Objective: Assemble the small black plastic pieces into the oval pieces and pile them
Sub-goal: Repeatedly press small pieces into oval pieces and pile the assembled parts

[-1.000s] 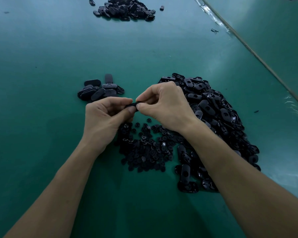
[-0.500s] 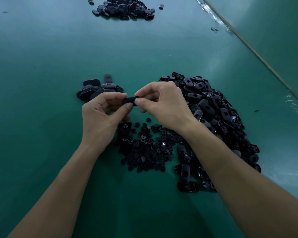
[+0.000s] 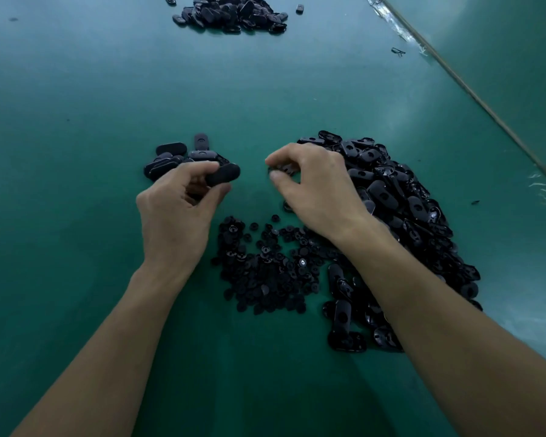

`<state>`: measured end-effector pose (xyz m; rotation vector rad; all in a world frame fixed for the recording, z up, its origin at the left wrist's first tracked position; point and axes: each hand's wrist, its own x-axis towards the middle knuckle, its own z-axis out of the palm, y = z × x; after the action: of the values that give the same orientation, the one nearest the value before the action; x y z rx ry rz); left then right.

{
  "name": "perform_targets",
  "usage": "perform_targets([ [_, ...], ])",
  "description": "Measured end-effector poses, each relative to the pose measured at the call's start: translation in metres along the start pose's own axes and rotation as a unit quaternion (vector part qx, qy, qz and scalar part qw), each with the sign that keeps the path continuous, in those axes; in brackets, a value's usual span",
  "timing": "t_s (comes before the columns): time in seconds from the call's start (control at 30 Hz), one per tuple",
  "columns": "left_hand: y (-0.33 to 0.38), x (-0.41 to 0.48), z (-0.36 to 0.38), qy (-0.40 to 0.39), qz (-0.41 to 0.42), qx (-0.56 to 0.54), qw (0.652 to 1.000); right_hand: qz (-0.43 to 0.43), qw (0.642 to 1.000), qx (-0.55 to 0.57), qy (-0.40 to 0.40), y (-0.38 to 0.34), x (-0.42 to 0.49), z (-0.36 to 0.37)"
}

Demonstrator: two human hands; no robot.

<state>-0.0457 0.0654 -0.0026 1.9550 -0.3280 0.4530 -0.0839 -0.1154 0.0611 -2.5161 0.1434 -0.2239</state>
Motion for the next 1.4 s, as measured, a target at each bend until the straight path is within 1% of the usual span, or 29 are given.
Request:
perform_targets([
  [0.03, -0.001, 0.001, -0.001, -0.001, -0.011, 0.026, 1.0, 0.013, 0.997, -0.072, -0.007, 0.005, 0.001, -0.003],
  [0.1, -0.003, 0.0, -0.003, -0.011, -0.025, 0.093, 0.995, 0.067, 0.979, -0.188, -0.05, 0.014, 0.002, -0.009],
  [0.17, -0.002, -0.002, -0.002, -0.006, -0.014, 0.162, 0.987, 0.122, 0.961, -0.231, -0.093, 0.023, 0.001, -0.012],
  [0.23, -0.002, -0.002, -0.001, -0.005, -0.008, 0.2, 0.98, 0.14, 0.955, -0.24, -0.107, 0.029, -0.002, -0.011],
  [0.4, -0.005, -0.001, -0.001, -0.035, -0.048, 0.228, 0.972, 0.127, 0.958, -0.247, -0.064, 0.032, -0.005, -0.01],
  [0.53, -0.004, -0.002, -0.001, -0.052, -0.057, 0.251, 0.965, 0.121, 0.946, -0.296, -0.048, 0.031, -0.005, -0.009],
  [0.67, -0.002, -0.001, -0.002, -0.044, -0.061, 0.237, 0.969, 0.133, 0.941, -0.308, -0.041, 0.029, -0.006, -0.008],
  [0.77, -0.001, -0.002, -0.002, -0.043, -0.039, 0.215, 0.975, 0.121, 0.942, -0.31, -0.028, 0.031, -0.006, -0.007],
  [0.93, -0.001, -0.003, -0.002, -0.045, -0.019, 0.192, 0.98, 0.109, 0.957, -0.267, -0.01, 0.03, -0.004, -0.007],
  [1.1, 0.001, -0.004, -0.001, -0.058, 0.021, 0.157, 0.986, 0.103, 0.982, -0.158, 0.022, 0.025, -0.003, -0.009],
  [1.2, 0.004, -0.005, 0.001, -0.07, 0.049, 0.142, 0.986, 0.073, 0.992, -0.1, 0.032, 0.021, -0.001, -0.011],
  [1.27, 0.007, -0.006, 0.002, -0.075, 0.052, 0.094, 0.991, 0.039, 0.997, -0.046, 0.038, 0.013, 0.001, -0.011],
  [1.33, 0.011, -0.007, 0.003, -0.082, 0.026, 0.004, 0.996, 0.017, 0.999, 0.019, 0.03, 0.002, 0.001, -0.012],
  [1.4, 0.015, -0.008, 0.003, -0.098, -0.001, -0.069, 0.993, 0.004, 0.997, 0.073, 0.013, -0.007, 0.001, -0.011],
])
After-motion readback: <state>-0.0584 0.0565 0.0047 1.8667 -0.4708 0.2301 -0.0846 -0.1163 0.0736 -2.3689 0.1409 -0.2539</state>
